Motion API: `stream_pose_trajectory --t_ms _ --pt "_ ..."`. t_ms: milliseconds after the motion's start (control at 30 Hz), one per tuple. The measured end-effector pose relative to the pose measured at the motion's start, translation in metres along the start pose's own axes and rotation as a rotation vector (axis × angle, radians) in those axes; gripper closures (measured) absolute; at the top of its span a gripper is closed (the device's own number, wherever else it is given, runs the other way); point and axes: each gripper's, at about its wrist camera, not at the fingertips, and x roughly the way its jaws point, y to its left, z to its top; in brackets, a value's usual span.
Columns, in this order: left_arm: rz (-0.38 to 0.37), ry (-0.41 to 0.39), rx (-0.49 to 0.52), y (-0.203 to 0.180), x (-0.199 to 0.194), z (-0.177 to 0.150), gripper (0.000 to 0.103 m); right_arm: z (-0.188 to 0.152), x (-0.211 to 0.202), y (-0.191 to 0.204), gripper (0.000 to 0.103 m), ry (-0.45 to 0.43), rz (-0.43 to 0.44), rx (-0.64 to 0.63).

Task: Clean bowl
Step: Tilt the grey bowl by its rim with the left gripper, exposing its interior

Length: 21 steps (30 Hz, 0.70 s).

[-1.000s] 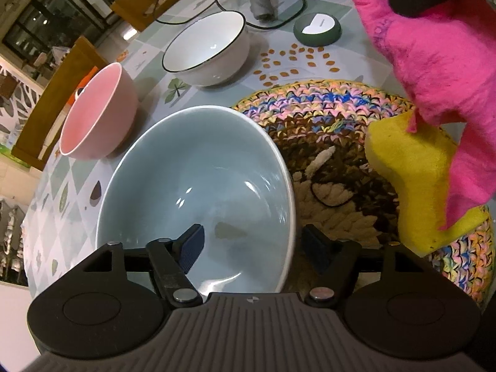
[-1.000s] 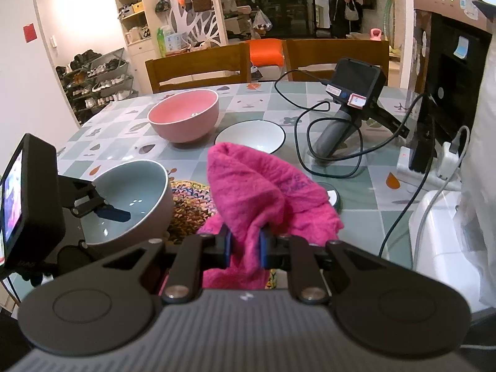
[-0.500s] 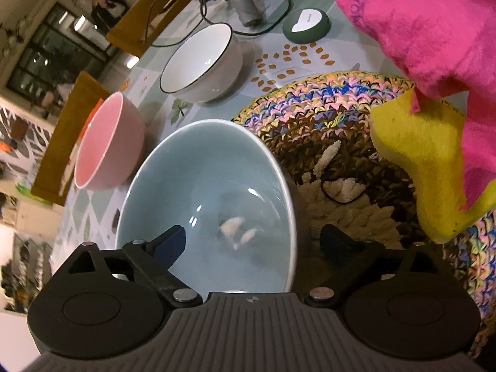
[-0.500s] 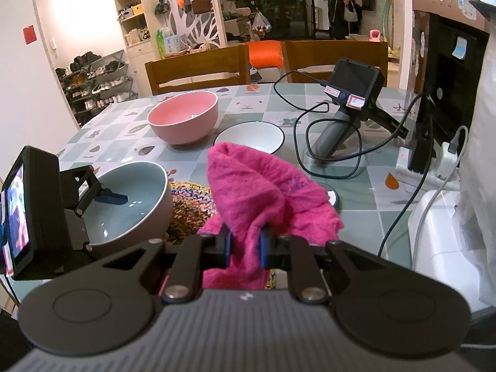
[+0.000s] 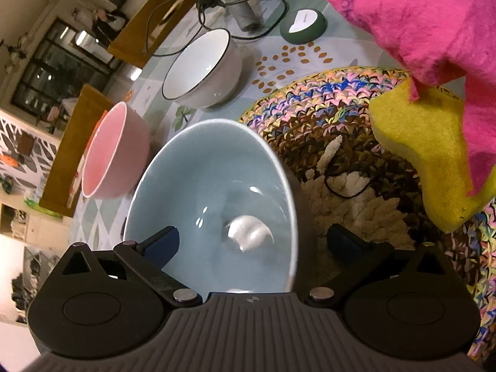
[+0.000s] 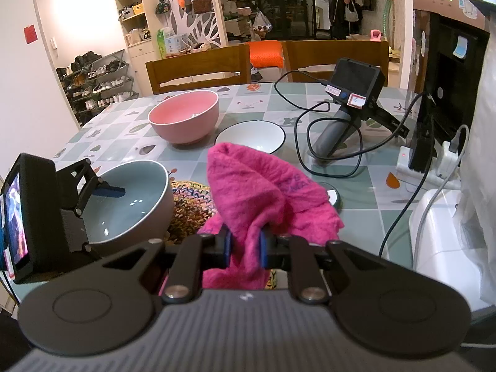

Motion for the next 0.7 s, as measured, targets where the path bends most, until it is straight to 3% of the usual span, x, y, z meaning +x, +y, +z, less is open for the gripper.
stream_pose_trajectory --t_ms 300,467,700 --pt "-0.113 0.001 -0.077 0.008 -0.004 -0.002 0.033 0.0 0.001 -0.002 0.085 -0.001 0.001 0.002" --pt "-0.155 -0.007 -0.079 0.001 -0.007 -0.004 0.063 0.001 0.003 -0.003 0.085 0.001 0.004 0.002" --pt "-0.14 -0.031 -0.058 -0.006 -0.012 -0.004 0.08 0.001 0.004 -0.004 0.085 0.001 0.006 0.001"
